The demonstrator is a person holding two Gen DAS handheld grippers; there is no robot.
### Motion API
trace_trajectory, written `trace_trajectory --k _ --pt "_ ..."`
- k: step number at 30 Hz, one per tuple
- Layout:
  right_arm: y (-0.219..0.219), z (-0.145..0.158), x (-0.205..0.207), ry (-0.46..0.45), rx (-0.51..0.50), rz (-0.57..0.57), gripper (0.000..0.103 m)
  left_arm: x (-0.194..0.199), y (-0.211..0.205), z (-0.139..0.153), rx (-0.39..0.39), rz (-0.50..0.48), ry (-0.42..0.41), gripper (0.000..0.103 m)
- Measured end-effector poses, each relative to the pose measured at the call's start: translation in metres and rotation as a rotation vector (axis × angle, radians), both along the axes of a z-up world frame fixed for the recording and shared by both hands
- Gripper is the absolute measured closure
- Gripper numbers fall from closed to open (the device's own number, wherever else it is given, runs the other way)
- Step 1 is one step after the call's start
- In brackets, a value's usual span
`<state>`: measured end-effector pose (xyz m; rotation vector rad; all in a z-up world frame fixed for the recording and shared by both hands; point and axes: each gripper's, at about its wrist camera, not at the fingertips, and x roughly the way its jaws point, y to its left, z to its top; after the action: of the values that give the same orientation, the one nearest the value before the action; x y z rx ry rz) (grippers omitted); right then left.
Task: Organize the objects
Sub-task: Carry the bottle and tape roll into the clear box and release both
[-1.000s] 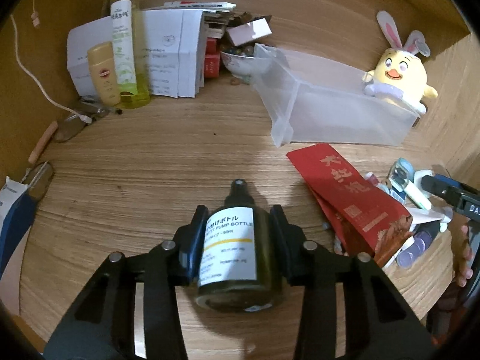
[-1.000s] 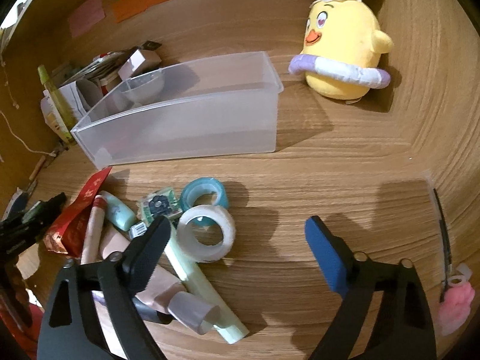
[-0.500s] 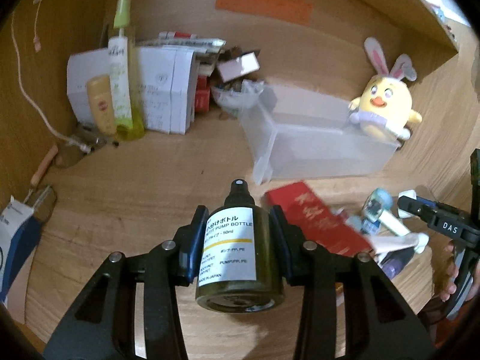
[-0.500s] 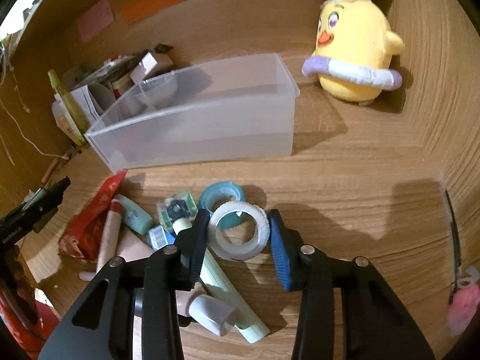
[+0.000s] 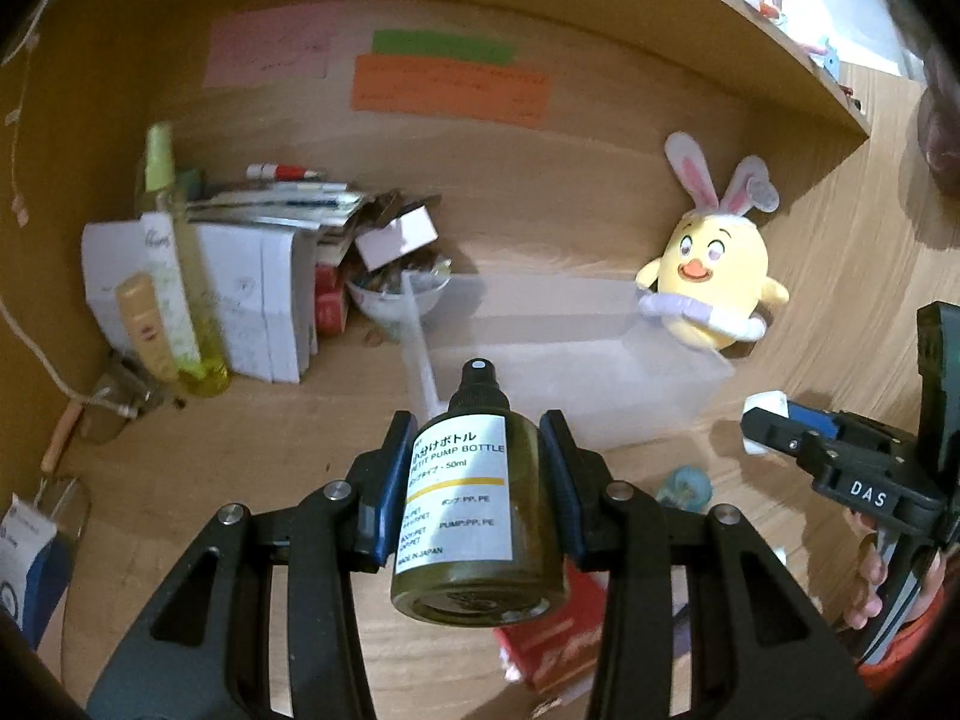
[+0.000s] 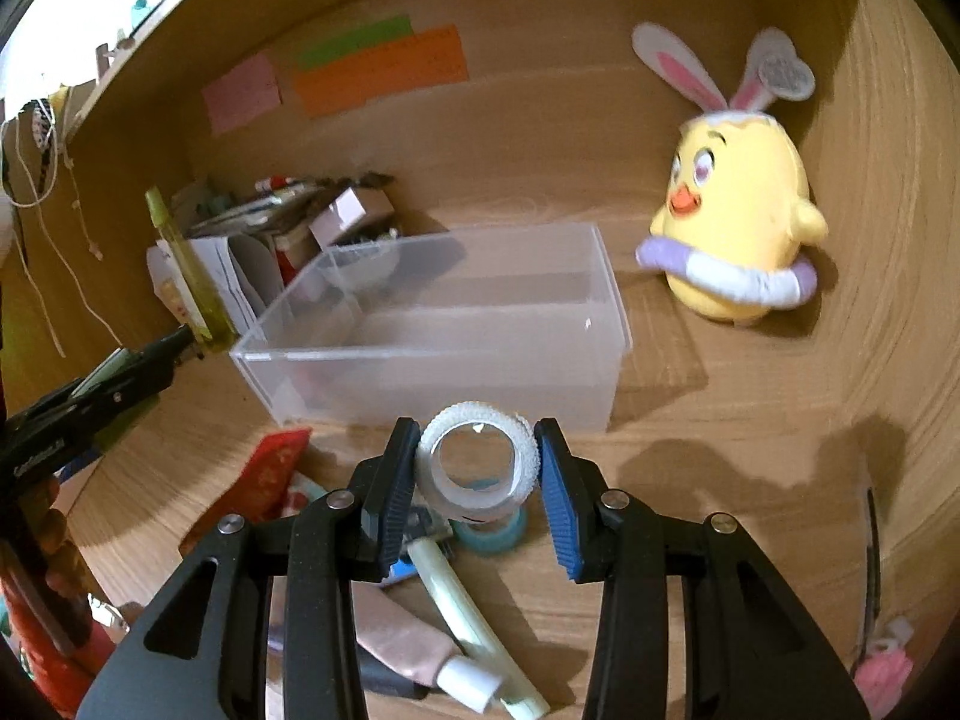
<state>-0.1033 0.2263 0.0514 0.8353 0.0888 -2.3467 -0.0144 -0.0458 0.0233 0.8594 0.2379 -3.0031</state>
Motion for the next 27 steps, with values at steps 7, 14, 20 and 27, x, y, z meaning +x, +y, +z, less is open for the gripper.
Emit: trace_trajectory --k 7,14,20,27 --pt "-0.005 0.014 -0.018 0.019 -0.037 0.011 0.067 -0.019 0.006 0.016 -0.022 -0.009 0.016 0.061" --pt "-0.011 0.033 -0.036 0.062 -0.057 0.002 0.067 -0.045 0.014 0.029 -0.036 -0.020 0.027 0.061" --pt "-0.024 0.048 -0.048 0.093 -0.045 0.026 0.067 -0.065 0.018 0.034 -0.018 -0.035 0.023 0.061" --pt "-0.044 0.055 -0.067 0.123 0.004 0.033 0.067 -0.087 0.019 0.037 -0.024 -0.019 0.014 0.061"
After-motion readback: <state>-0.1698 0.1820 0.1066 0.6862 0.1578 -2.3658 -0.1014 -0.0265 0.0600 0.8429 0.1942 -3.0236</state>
